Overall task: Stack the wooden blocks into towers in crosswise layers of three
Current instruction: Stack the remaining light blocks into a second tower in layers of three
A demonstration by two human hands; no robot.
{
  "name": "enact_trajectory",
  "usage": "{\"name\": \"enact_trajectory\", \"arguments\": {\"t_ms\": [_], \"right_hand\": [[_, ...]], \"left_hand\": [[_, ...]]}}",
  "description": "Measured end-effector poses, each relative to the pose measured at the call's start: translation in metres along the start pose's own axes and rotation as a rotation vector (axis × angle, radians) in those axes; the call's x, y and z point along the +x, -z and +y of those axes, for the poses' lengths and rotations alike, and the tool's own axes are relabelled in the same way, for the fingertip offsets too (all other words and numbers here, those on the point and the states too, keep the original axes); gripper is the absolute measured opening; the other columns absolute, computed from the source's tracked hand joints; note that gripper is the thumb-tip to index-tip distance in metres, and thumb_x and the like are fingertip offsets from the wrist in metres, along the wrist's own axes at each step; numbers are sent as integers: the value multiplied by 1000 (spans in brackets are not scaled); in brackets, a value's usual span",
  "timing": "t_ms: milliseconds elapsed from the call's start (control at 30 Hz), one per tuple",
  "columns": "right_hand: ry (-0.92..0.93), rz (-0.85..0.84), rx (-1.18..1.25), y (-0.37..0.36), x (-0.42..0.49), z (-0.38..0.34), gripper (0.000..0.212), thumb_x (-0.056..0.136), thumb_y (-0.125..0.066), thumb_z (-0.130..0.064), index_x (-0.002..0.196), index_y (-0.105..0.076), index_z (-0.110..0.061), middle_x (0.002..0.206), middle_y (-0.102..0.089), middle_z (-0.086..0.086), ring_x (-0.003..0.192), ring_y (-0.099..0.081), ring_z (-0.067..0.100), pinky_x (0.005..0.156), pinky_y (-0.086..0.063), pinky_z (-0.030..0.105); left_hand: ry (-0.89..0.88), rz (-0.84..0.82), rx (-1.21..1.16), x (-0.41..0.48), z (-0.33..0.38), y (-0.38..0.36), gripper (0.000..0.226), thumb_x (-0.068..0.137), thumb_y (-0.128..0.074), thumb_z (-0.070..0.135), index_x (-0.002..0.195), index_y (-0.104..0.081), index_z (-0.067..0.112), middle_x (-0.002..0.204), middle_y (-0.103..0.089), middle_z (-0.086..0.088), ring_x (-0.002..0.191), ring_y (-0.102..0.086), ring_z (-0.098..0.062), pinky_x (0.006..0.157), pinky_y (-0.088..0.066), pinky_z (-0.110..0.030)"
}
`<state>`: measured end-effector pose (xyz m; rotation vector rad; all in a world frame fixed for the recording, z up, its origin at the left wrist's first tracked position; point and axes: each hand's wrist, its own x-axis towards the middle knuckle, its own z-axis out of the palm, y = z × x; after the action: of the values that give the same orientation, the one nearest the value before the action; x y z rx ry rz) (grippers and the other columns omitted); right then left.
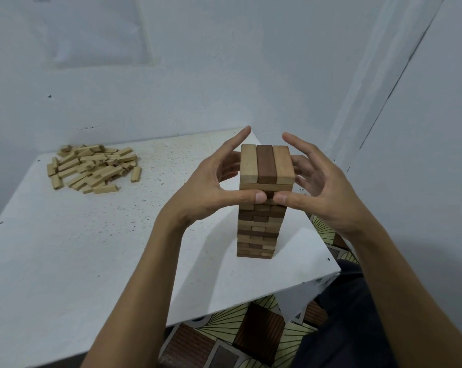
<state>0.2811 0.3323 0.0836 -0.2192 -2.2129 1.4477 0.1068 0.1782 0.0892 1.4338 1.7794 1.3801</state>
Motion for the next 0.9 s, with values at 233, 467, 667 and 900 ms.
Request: {"name": "enact_trajectory", "arguments": {"t_ms": [233, 467, 667, 900], "right_hand": [[-11, 3, -9, 1, 0, 0, 91, 74, -82, -23, 149, -33, -33, 131, -63, -6, 128, -55, 13, 113, -38, 36], [-50, -34, -25, 0, -4, 7, 95, 71, -82, -36, 151, -30, -37, 133, -62, -3, 130, -53, 16, 116, -34, 50], [-72, -31, -18, -2, -5, 12, 95, 72, -83, -33, 151, -30, -35, 134, -61, 0, 130, -53, 19, 115, -35, 52], [-99, -40, -35, -2, -8, 17, 98, 70, -84, -37, 151, -29, -36, 135, -61, -1, 130, -53, 18, 114, -35, 52]], "left_hand": [[-1, -4, 1, 1, -1, 1, 106, 66, -82, 46, 154, -23, 42, 142, -55, 7, 130, -52, -8, 114, -40, -37], [20, -35, -8, -3, -10, -1, 111, 63, -86, 40, 154, -23, 41, 141, -55, 9, 131, -52, -7, 115, -38, -41], [24, -36, 6, -3, -15, -3, 107, 66, -85, 41, 153, -24, 42, 142, -54, 11, 131, -51, -7, 114, -39, -43], [37, -46, 1, -5, -20, -2, 107, 66, -86, 37, 154, -25, 37, 142, -55, 8, 132, -51, -11, 114, -38, -45]]}}
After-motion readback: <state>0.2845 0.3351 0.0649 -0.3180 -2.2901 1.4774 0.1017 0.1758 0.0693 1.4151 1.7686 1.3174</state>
